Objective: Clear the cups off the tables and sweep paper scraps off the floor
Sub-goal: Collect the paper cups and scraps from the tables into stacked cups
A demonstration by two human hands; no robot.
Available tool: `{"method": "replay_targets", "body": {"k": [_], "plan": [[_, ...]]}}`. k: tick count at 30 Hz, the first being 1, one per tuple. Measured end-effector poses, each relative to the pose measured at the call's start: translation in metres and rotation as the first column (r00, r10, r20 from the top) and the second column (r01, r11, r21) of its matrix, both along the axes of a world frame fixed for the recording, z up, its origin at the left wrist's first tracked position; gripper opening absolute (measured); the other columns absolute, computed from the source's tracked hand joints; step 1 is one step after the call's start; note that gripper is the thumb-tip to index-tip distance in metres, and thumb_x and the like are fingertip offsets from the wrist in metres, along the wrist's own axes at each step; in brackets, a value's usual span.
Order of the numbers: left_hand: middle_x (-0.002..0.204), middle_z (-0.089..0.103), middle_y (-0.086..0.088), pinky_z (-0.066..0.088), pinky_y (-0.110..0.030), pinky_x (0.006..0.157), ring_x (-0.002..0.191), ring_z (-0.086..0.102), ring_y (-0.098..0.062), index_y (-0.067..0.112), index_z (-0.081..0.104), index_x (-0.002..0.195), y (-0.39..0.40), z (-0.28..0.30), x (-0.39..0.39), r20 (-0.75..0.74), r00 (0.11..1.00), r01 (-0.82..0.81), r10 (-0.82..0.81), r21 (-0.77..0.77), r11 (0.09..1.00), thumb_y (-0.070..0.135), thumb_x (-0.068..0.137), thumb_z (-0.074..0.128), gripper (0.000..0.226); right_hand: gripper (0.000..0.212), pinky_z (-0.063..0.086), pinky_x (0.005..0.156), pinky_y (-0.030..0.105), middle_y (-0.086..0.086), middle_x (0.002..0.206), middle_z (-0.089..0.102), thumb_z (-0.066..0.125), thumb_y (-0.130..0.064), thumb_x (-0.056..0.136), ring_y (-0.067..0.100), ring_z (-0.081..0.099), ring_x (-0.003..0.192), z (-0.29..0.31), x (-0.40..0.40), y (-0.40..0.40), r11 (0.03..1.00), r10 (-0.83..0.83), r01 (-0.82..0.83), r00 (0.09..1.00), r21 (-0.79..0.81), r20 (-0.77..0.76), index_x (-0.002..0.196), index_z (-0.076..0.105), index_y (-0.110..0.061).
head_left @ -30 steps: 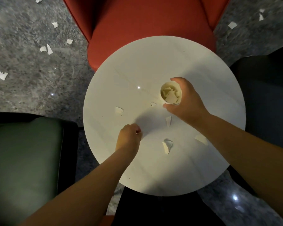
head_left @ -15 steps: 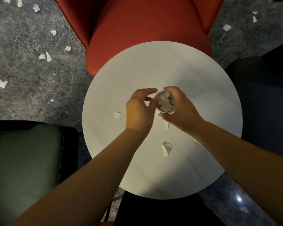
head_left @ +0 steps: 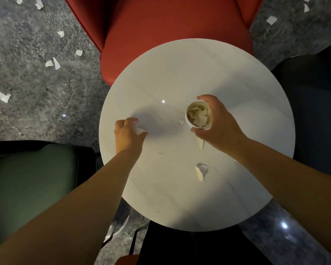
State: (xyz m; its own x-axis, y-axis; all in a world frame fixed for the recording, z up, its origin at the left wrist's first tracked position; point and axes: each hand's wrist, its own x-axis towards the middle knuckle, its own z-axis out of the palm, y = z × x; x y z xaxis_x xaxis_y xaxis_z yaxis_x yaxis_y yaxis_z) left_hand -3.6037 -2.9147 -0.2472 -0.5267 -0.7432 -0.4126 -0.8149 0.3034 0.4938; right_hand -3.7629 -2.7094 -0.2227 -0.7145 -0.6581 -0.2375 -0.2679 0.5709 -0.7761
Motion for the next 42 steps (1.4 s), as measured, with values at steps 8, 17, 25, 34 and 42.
{"method": "replay_targets", "body": {"k": [8, 17, 25, 34, 42], "plan": [[0.107, 0.048, 0.000, 0.033, -0.007, 0.066, 0.089, 0.055, -0.016, 0.021, 0.057, 0.111, -0.005, -0.008, -0.003, -0.003, 0.999, 0.047, -0.047, 0.033, 0.998, 0.015, 0.085, 0.074, 0.031, 0.079, 0.044, 0.086, 0.015, -0.011, 0.128, 0.048, 0.083, -0.029, 0.068, 0.005, 0.048, 0.110, -0.003, 0.000, -0.001, 1.000, -0.004, 0.004, 1.000, -0.006, -0.018, 0.131, 0.037, -0.035], [0.103, 0.054, 0.000, 0.042, -0.010, 0.068, 0.084, 0.055, -0.011, 0.024, 0.056, 0.109, 0.000, -0.001, -0.006, -0.047, 0.998, 0.034, -0.032, 0.048, 0.998, 0.006, 0.086, 0.070, 0.032, 0.079, 0.042, 0.085, 0.014, -0.011, 0.128, 0.047, 0.083, -0.029, 0.067, 0.005, 0.048, 0.110, -0.003, 0.000, -0.002, 1.000, -0.007, 0.007, 1.000, -0.017, 0.005, 0.131, 0.037, -0.035], [0.076, 0.068, 0.011, 0.047, -0.007, 0.064, 0.071, 0.061, 0.000, 0.031, 0.064, 0.080, 0.053, 0.072, -0.061, -0.485, 0.863, -0.045, 0.139, 0.200, 0.979, 0.018, 0.082, 0.077, 0.018, 0.074, 0.039, 0.080, 0.007, -0.012, 0.121, 0.050, 0.083, -0.026, 0.065, 0.002, 0.049, 0.106, 0.001, -0.001, -0.004, 0.999, 0.000, -0.001, 1.000, -0.041, -0.007, 0.124, 0.039, -0.038], [0.104, 0.066, 0.013, 0.057, -0.029, 0.080, 0.085, 0.062, -0.005, 0.033, 0.064, 0.101, 0.067, 0.071, -0.082, -0.444, 0.887, -0.068, 0.126, 0.145, 0.987, 0.018, 0.095, 0.060, 0.016, 0.071, 0.050, 0.088, 0.019, -0.006, 0.120, 0.053, 0.082, -0.030, 0.070, 0.012, 0.055, 0.107, 0.013, -0.015, 0.007, 0.995, -0.057, 0.053, 0.997, -0.087, -0.048, 0.128, 0.042, -0.026], [0.118, 0.058, -0.004, 0.047, -0.022, 0.092, 0.099, 0.060, -0.016, 0.016, 0.067, 0.115, 0.065, 0.013, -0.069, -0.086, 0.930, 0.357, -0.356, -0.003, 0.934, 0.013, 0.087, 0.072, 0.028, 0.082, 0.035, 0.081, 0.001, -0.016, 0.123, 0.040, 0.084, -0.028, 0.069, 0.003, 0.045, 0.111, 0.020, -0.031, 0.050, 0.995, -0.099, 0.098, 0.994, -0.024, -0.055, 0.135, 0.035, -0.028]]}}
